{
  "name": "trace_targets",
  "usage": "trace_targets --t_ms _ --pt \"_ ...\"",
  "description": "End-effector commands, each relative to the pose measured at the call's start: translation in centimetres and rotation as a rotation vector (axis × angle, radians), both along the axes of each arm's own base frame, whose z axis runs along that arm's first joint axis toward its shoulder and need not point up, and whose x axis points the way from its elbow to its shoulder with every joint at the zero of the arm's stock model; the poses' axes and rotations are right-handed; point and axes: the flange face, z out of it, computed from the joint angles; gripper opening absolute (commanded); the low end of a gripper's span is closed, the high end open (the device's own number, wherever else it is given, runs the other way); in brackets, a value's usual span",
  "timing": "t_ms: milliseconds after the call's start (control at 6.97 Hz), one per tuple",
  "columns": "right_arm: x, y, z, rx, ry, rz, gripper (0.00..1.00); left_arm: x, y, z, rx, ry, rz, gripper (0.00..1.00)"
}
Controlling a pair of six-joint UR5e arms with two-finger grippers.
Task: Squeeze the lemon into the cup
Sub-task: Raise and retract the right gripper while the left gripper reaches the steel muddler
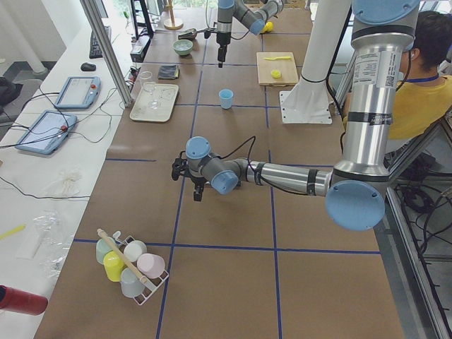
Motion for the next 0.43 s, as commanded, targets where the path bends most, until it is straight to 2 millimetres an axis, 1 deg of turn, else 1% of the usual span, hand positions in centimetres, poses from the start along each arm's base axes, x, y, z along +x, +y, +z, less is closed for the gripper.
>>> trace_targets --t_ms 0,143,287 --pt "-0.2 0.0 0.3 -0.003 0.005 -0.002 1.00 3.6 -0.6 -1.6 -0.008 -0.045 0.028 0.97" --pt "-0.3 0.0 0.3 -0.003 0.006 -0.004 1.00 3.7 -0.6 -1.6 -0.008 -0.045 0.028 0.95" --pt "-0.3 0.0 0.3 -0.003 0.006 -0.004 1.00 4.7 -0.1 -1.6 -0.006 -0.047 0.048 0.88"
